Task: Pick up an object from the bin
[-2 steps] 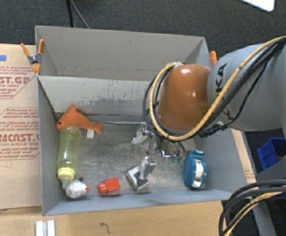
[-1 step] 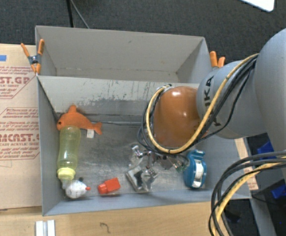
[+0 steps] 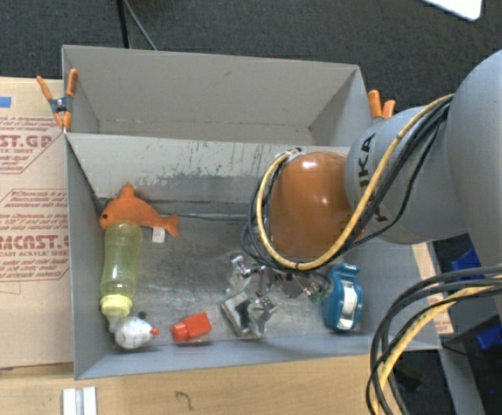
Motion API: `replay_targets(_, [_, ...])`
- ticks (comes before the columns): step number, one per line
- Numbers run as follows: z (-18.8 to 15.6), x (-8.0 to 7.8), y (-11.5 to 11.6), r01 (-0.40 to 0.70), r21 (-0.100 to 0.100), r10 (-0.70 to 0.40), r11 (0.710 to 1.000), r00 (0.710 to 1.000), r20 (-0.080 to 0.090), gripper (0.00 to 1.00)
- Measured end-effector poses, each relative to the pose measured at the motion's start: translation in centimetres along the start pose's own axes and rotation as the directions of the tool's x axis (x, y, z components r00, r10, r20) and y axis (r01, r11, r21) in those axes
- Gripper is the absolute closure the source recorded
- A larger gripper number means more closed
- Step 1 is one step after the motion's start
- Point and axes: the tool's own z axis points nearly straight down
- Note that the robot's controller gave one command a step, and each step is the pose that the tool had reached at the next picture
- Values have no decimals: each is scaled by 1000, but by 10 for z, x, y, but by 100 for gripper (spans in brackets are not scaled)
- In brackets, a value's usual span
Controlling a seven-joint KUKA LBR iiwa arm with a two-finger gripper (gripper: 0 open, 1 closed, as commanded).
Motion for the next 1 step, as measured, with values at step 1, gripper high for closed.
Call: replay_targets(1, [-159,15,-32,201,20,-202,979,979,18,100])
